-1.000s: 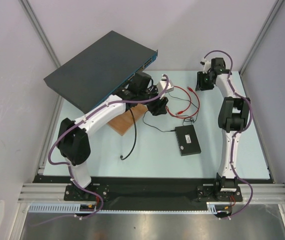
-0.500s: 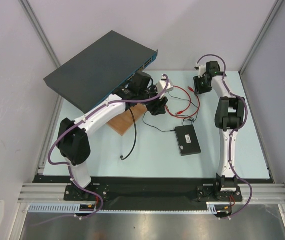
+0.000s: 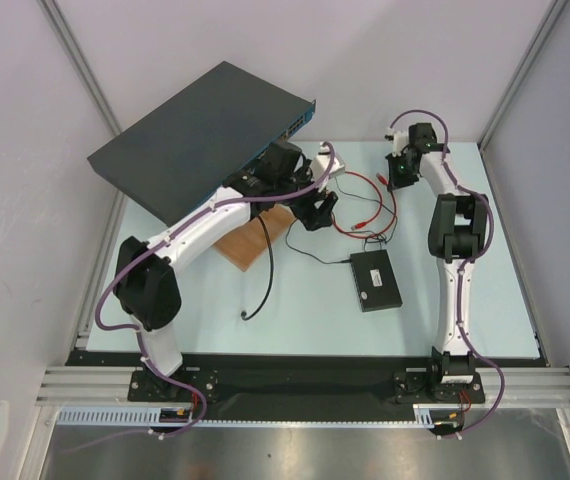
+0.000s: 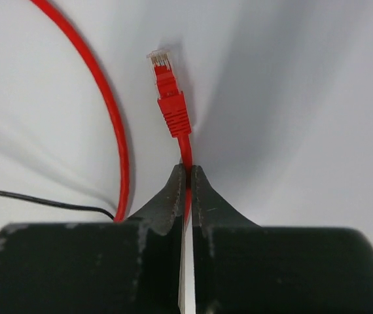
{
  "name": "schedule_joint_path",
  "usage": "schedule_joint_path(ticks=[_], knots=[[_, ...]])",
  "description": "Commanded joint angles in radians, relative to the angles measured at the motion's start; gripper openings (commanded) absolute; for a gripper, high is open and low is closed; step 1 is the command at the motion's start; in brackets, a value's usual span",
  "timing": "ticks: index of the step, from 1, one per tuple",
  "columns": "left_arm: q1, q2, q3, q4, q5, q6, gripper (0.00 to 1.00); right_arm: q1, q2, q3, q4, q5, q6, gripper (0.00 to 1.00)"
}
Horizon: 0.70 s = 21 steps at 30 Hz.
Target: Insert the plug into the switch port
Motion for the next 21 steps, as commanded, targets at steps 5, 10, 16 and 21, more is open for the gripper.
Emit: schedule_joint_path(ticks=[5, 10, 16, 21], knots=[[0.059, -0.012, 0.119, 0.073, -0.002, -0.13, 0.89, -0.077, -0.249, -0.004, 0.075, -0.143, 0.088, 0.0], [0.064, -0.016, 0.13, 0.087, 0.023, -0.132, 0.92, -0.077, -0.355, 0.001, 0.106, -0.149, 0.02, 0.0], [0.065, -0.027, 0.124, 0.101, 0.012, -0.118, 1.0, -0.07, -0.479, -0.039, 0.085, -0.095, -0.12, 0.0], [0.073, -0.038, 0.122, 0.125, 0.043, -0.129, 1.0, -0.08, -0.571, -0.08, 0.04, -0.152, -0.182, 0.0]])
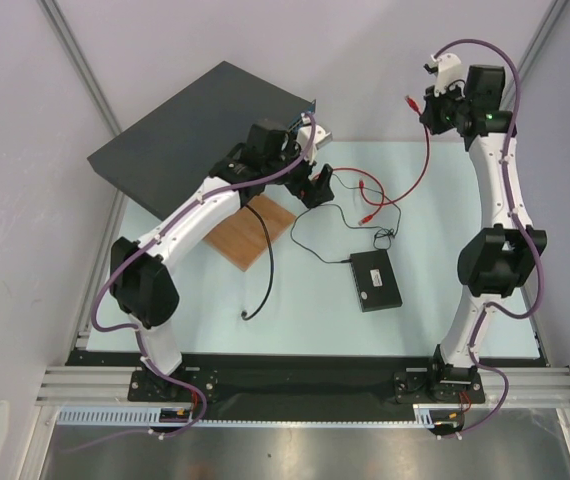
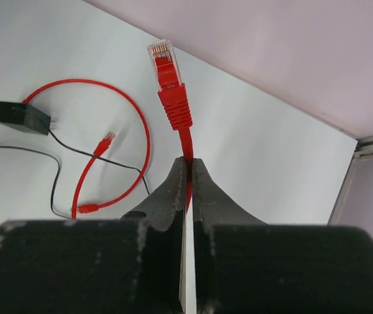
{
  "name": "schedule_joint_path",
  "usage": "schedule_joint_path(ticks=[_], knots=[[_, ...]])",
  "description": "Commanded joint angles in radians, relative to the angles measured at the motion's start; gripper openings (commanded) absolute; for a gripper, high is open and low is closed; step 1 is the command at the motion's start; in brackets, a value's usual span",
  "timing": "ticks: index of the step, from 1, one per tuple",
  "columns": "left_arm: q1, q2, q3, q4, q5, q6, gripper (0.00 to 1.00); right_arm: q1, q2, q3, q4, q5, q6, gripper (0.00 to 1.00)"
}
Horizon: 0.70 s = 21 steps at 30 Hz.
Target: Insert the plug into the switch port
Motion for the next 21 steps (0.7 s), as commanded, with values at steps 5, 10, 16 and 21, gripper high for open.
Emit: schedule_joint_path(ticks=[5, 10, 16, 21], knots=[[0.033, -0.074, 0.001, 0.168, 0.146, -0.109, 1.0, -0.043, -0.093, -0.014, -0.161, -0.283, -0.063, 0.0], [0.04, -0.156, -0.137, 0.413, 0.237, -0.192, 1.0, -0.079, -0.169, -0.121, -0.192, -0.527, -0.008, 0.0], [0.04, -0.173, -0.16, 0.483, 0.214, -0.225, 1.0, -0.083, -0.286, -0.272, -0.043, -0.5, 0.075, 0.0], [0.04, -0.154, -0.13, 0.454, 0.196, -0.201, 1.0, -0.076, -0.292, -0.243, -0.166, -0.428, -0.042, 0.0]])
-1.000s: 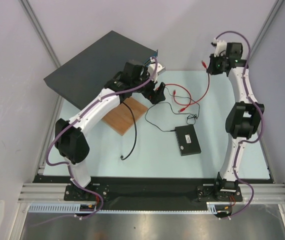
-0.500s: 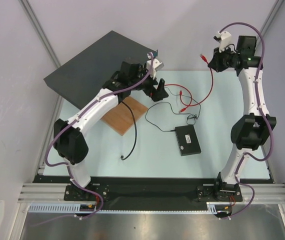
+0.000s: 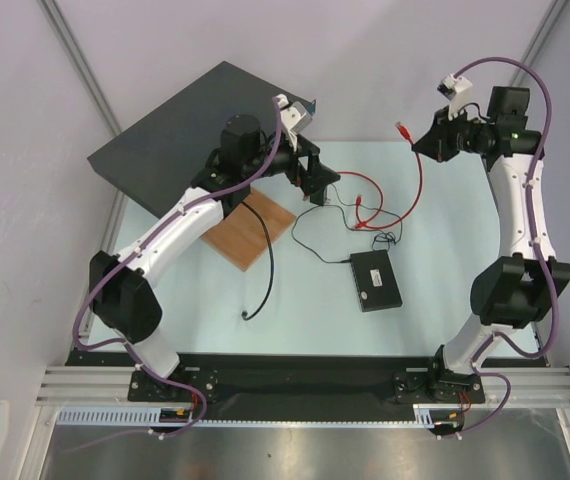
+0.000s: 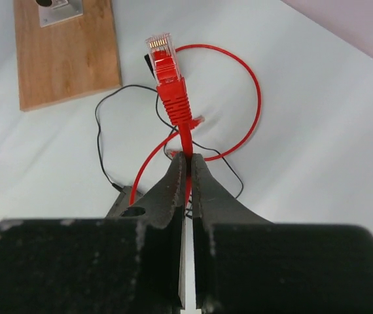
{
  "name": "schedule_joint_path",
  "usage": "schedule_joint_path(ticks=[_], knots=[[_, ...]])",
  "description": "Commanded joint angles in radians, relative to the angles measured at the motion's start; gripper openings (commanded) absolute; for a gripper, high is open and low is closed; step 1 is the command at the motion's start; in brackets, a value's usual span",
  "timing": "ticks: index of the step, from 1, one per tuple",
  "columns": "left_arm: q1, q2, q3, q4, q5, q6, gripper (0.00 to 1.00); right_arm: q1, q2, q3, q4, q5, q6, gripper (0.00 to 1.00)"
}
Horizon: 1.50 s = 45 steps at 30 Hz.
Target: Insert the plug into the switch port
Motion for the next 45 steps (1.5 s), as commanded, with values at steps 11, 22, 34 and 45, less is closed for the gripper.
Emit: schedule_joint_path(ticks=[11, 22, 34, 45], knots=[[0.003, 0.017, 0.056, -0.015, 0.021, -0.024, 0.99, 0.038, 0.08, -0.1, -0.043, 0.102, -0.023, 0.0], [0.005, -0.025, 0.018, -0.037, -0.022, 0.004, 0.99, 0.081, 0.186, 0.029, -0.073, 0.037, 0.011, 0.0], [0.043, -0.1, -0.013, 0.131, 0.087, -0.13, 0.99, 0.057, -0.04, -0.115, 0.141, -0.54, 0.302, 0.0], [0.043, -0.08, -0.008, 0.371, 0.135, -0.332, 0.99, 0.13, -0.165, -0.407, 1.251, -0.597, 1.241, 0.0]])
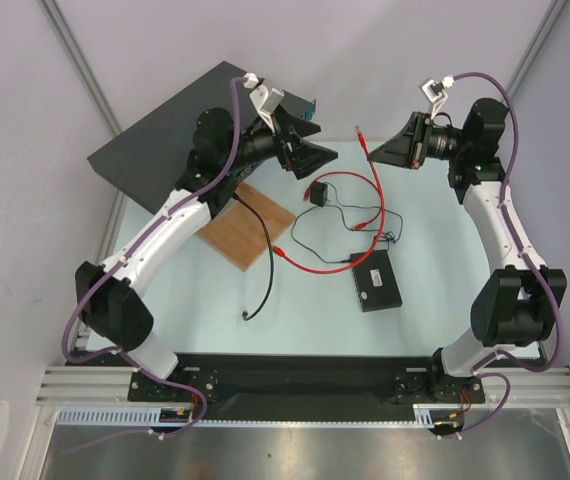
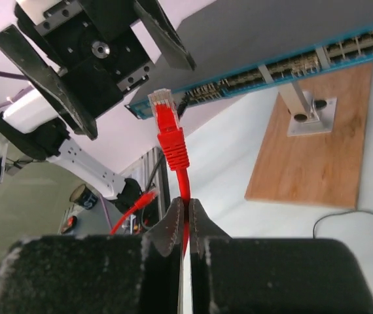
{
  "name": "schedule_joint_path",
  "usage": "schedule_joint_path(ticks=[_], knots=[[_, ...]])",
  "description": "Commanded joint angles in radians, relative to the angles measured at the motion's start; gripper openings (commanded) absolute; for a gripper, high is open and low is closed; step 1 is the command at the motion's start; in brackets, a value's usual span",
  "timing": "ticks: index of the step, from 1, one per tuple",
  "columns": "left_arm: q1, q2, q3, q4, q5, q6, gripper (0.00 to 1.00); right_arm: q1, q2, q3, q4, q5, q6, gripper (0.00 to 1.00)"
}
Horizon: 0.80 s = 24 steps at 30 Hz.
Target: Insert the plug into the switch port
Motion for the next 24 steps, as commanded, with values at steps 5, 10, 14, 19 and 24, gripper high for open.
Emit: schedule_joint_path(ticks=[5, 10, 14, 19, 24], knots=[[-0.008, 0.011, 0.028, 0.165, 0.032, -0.109, 0.94, 0.055, 0.029, -0.021, 0.838, 0.001, 0.748, 0.0], [-0.009, 0.036, 0.055, 0.223, 0.024, -0.141, 0.89, 0.065, 0.084, -0.012, 1.154, 0.041, 1.04, 0.0], [-0.017, 0.062, 0.077, 0.277, 0.021, -0.189, 0.86, 0.088, 0.083, -0.001, 1.125, 0.046, 1.025, 0.0], [-0.022, 0.069, 0.074, 0.331, 0.026, -0.249, 0.83, 0.107, 0.08, -0.016, 1.101, 0.046, 1.012, 0.0], [-0.034, 0.071, 0.061, 0.36, 0.02, -0.267, 0.8, 0.119, 0.08, -0.012, 1.09, 0.049, 1.009, 0.0]])
